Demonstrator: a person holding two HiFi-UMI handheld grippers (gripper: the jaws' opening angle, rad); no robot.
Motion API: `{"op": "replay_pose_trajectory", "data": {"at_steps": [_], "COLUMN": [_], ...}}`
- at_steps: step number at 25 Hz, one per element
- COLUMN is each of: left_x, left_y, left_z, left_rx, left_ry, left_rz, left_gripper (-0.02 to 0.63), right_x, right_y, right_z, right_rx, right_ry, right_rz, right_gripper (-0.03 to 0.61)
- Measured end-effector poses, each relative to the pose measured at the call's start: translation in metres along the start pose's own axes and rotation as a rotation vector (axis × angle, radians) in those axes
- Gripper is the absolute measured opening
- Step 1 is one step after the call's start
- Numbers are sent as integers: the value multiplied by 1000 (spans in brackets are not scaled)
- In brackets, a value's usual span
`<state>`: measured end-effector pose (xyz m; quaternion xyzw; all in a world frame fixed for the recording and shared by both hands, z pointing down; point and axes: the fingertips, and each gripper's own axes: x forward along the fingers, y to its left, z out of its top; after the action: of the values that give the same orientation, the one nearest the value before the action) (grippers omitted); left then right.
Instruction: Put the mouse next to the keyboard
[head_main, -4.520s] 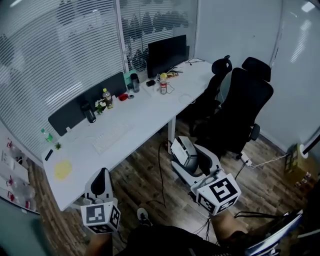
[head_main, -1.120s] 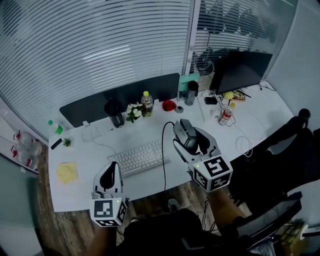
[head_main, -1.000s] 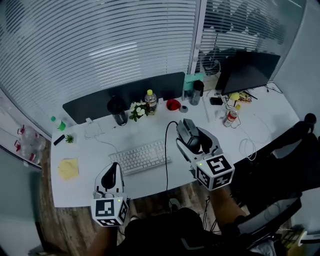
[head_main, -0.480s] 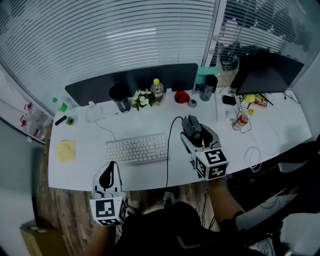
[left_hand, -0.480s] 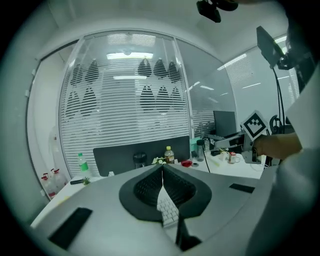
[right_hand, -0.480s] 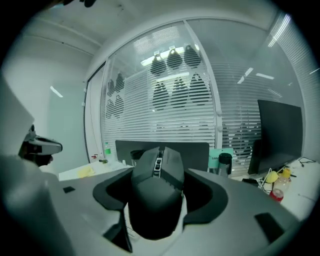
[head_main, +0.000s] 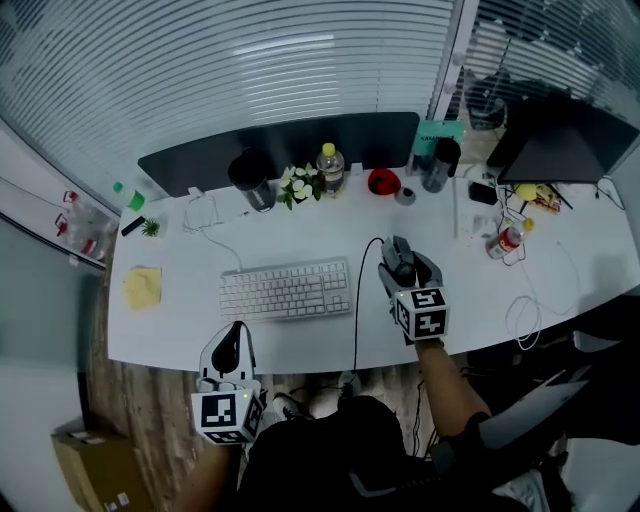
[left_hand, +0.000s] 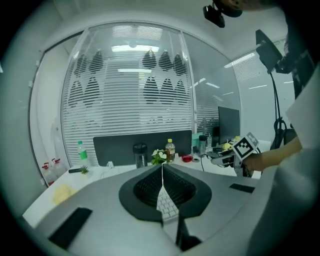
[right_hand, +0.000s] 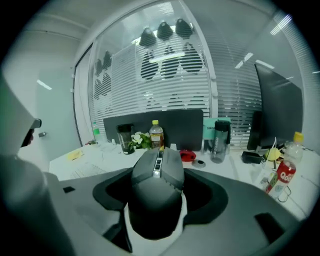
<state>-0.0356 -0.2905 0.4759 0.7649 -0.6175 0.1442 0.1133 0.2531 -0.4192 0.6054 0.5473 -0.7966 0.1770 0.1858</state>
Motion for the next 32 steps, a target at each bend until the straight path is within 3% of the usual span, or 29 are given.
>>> {"op": "replay_pose_trajectory", "data": {"at_steps": [16,23,32], "left_x": [-1,-5,-6], "left_y": [17,23,24], "left_z": [-33,-39,-33], "left_rx": [13,-4,15], "left_ry": [109,136,130], "left_rz": [70,118,122], "left_gripper": [31,31,29], "right_x": [67,77,82], "right_y": [-23,-23,-22], "right_z": [-98,-118,-129], "right_rx": [30,20,-9], "right_ry": [205,255,300], "right_rz": [-23,-15,-20], "right_gripper": [296,296,299]}}
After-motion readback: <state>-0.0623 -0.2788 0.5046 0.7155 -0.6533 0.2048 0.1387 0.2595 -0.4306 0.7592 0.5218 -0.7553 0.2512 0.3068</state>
